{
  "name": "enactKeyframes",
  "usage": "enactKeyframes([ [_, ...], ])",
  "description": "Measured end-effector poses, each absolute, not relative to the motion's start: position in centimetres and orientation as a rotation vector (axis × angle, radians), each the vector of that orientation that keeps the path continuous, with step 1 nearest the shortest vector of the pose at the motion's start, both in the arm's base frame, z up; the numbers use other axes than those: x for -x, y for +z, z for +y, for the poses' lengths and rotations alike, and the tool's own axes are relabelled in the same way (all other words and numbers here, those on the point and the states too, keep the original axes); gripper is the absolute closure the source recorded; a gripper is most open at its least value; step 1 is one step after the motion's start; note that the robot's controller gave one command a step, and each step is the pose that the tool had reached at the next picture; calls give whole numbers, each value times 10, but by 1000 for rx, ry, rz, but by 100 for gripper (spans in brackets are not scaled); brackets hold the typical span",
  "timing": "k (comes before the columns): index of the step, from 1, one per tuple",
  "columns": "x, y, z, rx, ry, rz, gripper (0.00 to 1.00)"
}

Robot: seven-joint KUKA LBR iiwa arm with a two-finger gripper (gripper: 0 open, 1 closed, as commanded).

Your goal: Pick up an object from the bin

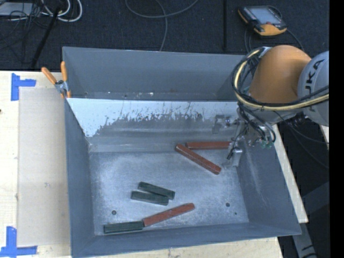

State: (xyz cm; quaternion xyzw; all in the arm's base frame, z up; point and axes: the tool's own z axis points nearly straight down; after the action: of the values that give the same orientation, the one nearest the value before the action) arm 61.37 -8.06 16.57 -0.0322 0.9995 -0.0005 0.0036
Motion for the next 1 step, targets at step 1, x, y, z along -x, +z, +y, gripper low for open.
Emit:
enactKeyframes([
  [1,-610,148,-80,165,0,3136,0],
])
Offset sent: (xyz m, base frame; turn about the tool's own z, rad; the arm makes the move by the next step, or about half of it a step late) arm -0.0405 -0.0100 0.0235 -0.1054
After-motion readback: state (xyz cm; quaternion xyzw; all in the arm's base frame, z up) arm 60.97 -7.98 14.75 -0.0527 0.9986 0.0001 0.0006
